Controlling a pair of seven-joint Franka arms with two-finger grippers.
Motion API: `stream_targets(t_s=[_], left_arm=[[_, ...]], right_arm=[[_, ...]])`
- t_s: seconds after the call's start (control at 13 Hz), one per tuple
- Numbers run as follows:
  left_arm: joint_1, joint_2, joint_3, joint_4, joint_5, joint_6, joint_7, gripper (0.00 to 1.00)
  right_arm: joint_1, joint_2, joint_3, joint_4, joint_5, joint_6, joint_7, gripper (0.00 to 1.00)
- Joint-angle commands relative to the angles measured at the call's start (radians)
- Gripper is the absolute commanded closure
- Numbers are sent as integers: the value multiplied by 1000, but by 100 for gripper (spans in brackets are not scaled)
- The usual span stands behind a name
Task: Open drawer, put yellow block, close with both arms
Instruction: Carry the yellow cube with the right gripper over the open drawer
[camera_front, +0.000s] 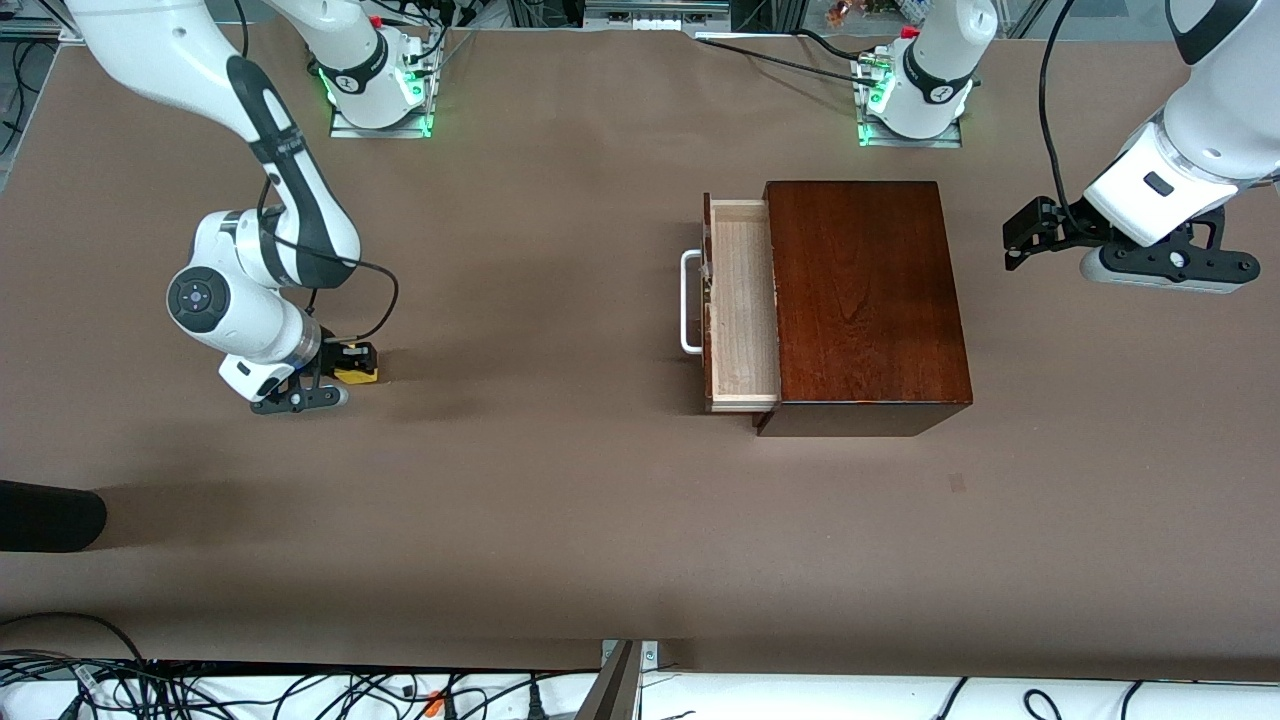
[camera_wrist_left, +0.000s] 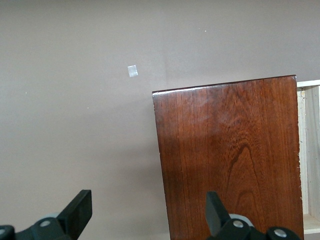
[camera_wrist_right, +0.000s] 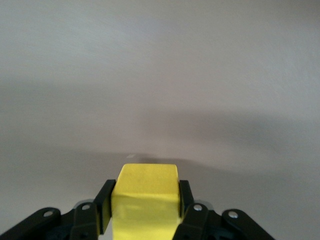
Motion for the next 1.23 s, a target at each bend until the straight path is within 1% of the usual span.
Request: stream_targets(t_s=[0.0, 0.08, 0.23, 0.31, 0.38, 0.54, 0.69, 0.92, 1.0, 1.15], left_arm=[[10, 16, -5, 36, -7, -25, 25, 0], [10, 16, -5, 36, -7, -23, 25, 0], [10, 16, -5, 36, -7, -23, 25, 0], [10, 16, -5, 36, -7, -23, 25, 0], [10, 16, -5, 36, -7, -23, 25, 0], [10, 16, -5, 36, -7, -23, 25, 0], [10, 16, -5, 36, -7, -22, 25, 0], [10, 16, -5, 36, -7, -22, 25, 0], [10, 16, -5, 36, -7, -22, 25, 0], [10, 16, -5, 36, -7, -22, 25, 0]], right_arm=[[0, -26, 63, 149, 6, -185, -23, 74], [0, -24, 103, 198, 6, -231, -21, 74], [14, -26, 201, 270, -3, -281, -23, 74], [39, -23, 229, 313, -23, -305, -39, 74], [87, -13, 247, 371, -66, -339, -75, 74], [242, 49, 248, 532, -135, -429, -84, 73], [370, 123, 248, 676, -181, -481, -86, 72], [529, 221, 243, 853, -215, -494, -84, 71], [565, 247, 243, 888, -236, -492, -84, 71], [623, 279, 241, 918, -265, -480, -86, 71]])
